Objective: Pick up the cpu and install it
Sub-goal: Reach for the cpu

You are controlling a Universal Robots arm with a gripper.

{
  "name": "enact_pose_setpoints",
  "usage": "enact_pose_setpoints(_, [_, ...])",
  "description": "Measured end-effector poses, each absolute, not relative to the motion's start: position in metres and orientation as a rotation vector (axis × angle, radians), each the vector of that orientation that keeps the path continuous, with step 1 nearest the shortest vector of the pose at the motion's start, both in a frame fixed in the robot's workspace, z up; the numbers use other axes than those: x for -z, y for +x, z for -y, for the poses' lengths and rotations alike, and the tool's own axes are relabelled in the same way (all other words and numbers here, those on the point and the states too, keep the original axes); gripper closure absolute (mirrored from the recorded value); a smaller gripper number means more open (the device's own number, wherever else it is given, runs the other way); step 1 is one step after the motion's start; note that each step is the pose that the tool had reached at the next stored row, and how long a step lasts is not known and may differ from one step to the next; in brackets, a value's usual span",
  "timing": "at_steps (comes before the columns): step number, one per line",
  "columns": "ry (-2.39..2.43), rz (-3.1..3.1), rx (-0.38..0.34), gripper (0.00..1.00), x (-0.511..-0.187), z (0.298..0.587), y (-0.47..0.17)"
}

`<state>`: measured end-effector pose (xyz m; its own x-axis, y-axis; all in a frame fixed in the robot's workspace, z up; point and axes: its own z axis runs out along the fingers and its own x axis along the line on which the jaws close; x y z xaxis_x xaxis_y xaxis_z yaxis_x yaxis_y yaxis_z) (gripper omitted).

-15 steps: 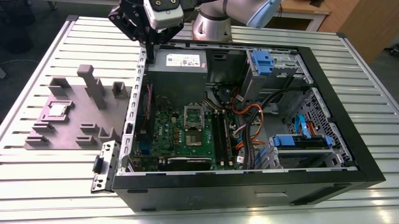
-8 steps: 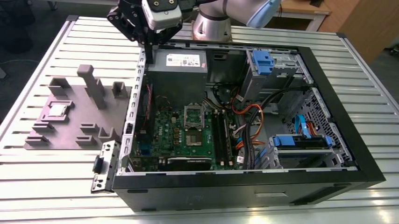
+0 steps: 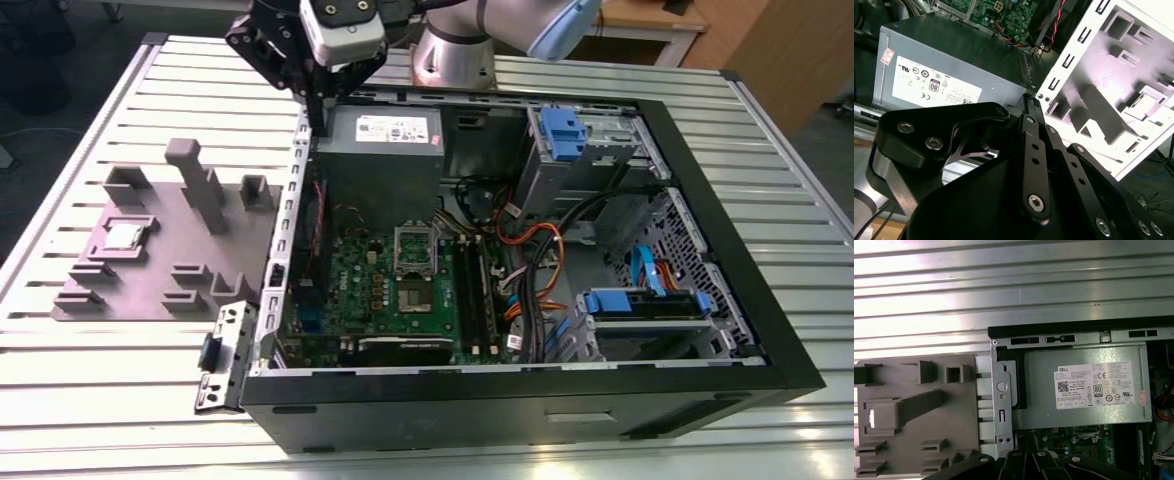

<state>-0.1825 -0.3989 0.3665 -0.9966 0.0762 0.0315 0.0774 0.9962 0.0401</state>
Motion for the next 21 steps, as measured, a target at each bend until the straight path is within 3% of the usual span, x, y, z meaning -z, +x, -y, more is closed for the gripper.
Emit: enact_pose_setpoints(21, [-0.120, 3.103, 0.064, 0.89, -0.3635, 0.3989, -0.1892])
